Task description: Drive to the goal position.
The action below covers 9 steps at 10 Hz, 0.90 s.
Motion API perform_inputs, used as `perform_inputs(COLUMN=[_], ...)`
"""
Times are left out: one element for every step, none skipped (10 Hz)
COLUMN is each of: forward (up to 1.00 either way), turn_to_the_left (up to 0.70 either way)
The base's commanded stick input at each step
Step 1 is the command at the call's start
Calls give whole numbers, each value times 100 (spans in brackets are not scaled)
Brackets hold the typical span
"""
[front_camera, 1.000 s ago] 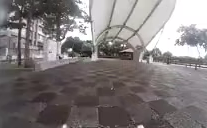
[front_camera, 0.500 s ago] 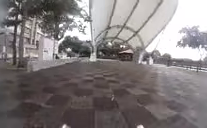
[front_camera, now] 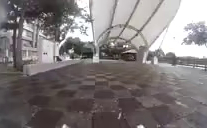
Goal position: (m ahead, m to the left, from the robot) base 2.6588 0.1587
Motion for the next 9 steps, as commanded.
perform_inputs(forward=[85,85,85,85,85,85,85,85,85], turn_to_the_left=[1,1,1,-10,-15,-21,-27,-28,-28])
